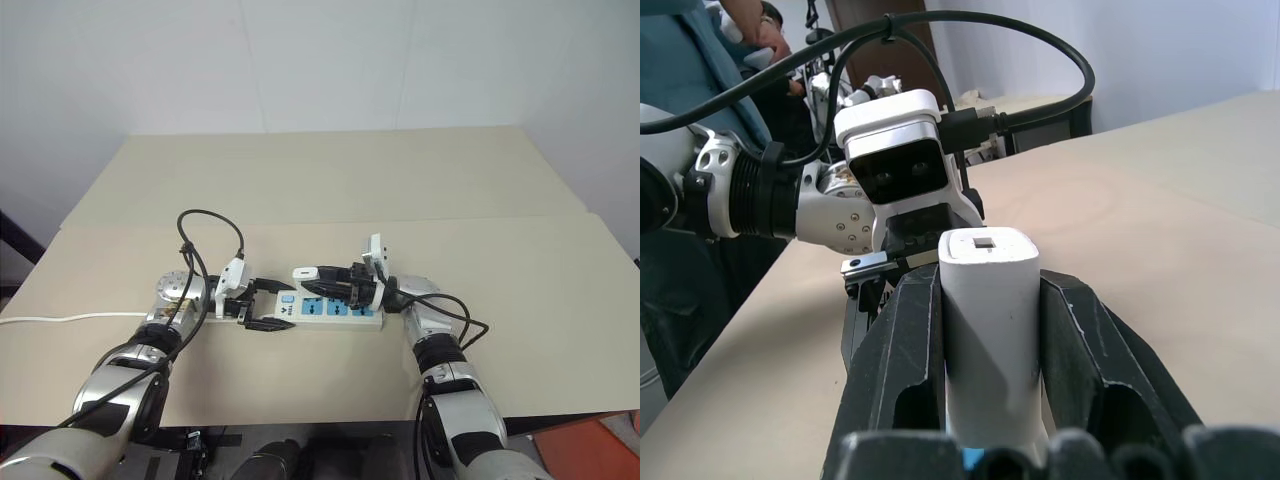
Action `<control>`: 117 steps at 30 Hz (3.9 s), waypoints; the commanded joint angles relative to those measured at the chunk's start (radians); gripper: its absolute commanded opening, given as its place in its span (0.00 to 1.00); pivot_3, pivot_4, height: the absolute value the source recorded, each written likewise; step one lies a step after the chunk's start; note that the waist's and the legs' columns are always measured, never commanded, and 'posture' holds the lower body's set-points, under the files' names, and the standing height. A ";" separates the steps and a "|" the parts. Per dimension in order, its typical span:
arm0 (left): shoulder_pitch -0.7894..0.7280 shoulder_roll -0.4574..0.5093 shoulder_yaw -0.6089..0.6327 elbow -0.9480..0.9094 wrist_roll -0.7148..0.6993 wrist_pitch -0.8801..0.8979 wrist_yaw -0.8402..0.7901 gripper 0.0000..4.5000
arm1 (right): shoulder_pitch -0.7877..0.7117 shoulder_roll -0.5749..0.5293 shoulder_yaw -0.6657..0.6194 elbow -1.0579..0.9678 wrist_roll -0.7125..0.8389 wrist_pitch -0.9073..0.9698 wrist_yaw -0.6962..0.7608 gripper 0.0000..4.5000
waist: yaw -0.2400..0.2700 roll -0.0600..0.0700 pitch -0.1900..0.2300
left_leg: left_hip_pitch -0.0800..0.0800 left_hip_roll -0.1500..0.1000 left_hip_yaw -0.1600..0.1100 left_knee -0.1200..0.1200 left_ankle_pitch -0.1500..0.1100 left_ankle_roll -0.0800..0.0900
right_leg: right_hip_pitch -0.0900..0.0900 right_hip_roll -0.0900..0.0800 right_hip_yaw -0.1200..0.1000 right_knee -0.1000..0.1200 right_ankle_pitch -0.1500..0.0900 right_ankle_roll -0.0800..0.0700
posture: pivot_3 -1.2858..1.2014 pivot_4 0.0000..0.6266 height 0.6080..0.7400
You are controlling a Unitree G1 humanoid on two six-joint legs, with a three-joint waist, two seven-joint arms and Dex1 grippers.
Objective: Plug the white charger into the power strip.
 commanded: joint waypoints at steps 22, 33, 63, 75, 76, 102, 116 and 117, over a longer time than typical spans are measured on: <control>-0.005 0.008 -0.029 0.020 0.032 0.001 -0.014 0.72 | 0.002 -0.081 -0.022 0.006 -0.010 -0.051 0.074 0.24 | 0.001 0.000 0.000 | 0.003 0.000 0.000 -0.001 -0.002 0.003 | 0.003 0.000 0.000 -0.001 0.000 0.000 | 0.52 0.24 1.00; 0.003 0.011 -0.028 0.018 0.032 0.004 -0.016 0.72 | -0.014 -0.031 -0.028 -0.125 0.038 0.024 0.055 0.24 | 0.001 0.000 0.000 | 0.003 0.000 0.000 -0.001 -0.001 0.002 | 0.003 0.000 0.001 -0.001 0.000 0.000 | 0.52 0.24 1.00; 0.005 0.016 -0.027 0.015 0.032 0.003 -0.011 0.72 | 0.007 -0.020 -0.018 0.076 -0.047 -0.125 -0.005 0.24 | 0.001 0.000 0.000 | 0.006 0.000 0.000 -0.003 -0.001 0.002 | 0.003 0.001 0.001 -0.002 0.000 0.000 | 0.52 0.24 1.00; 0.003 0.020 -0.027 0.019 0.033 0.000 -0.014 0.72 | 0.032 -0.011 0.008 0.036 -0.049 -0.097 0.012 0.24 | 0.000 0.000 0.000 | 0.007 0.000 0.000 -0.003 -0.002 0.003 | 0.004 0.002 0.001 -0.003 0.000 0.000 | 0.52 0.24 1.00; 0.002 0.019 -0.027 0.019 0.033 0.001 -0.013 0.72 | 0.033 -0.008 0.009 0.032 -0.049 -0.096 0.010 0.24 | 0.000 0.000 0.000 | 0.007 0.000 0.000 -0.003 -0.002 0.003 | 0.003 0.002 0.001 -0.003 0.000 0.000 | 0.52 0.24 1.00; 0.005 0.026 -0.026 0.015 0.033 0.000 -0.012 0.72 | 0.073 0.005 0.030 0.026 -0.067 -0.110 -0.013 0.24 | 0.000 0.000 0.000 | 0.011 0.001 0.000 -0.004 -0.006 0.006 | 0.003 0.003 0.002 -0.005 0.000 0.000 | 0.52 0.24 1.00; 0.002 0.027 -0.029 0.017 0.034 0.000 -0.014 0.72 | 0.073 -0.032 0.028 0.041 -0.070 -0.105 -0.003 0.24 | 0.001 0.000 0.000 | 0.012 0.001 0.000 -0.004 -0.007 0.007 | 0.004 0.004 0.002 -0.005 0.000 0.000 | 0.52 0.24 1.00; 0.002 0.027 -0.030 0.017 0.034 0.000 -0.014 0.72 | 0.079 -0.033 0.030 0.036 -0.070 -0.103 0.001 0.24 | 0.001 0.000 0.000 | 0.012 0.001 0.000 -0.004 -0.007 0.007 | 0.004 0.004 0.002 -0.005 0.000 0.000 | 0.52 0.24 1.00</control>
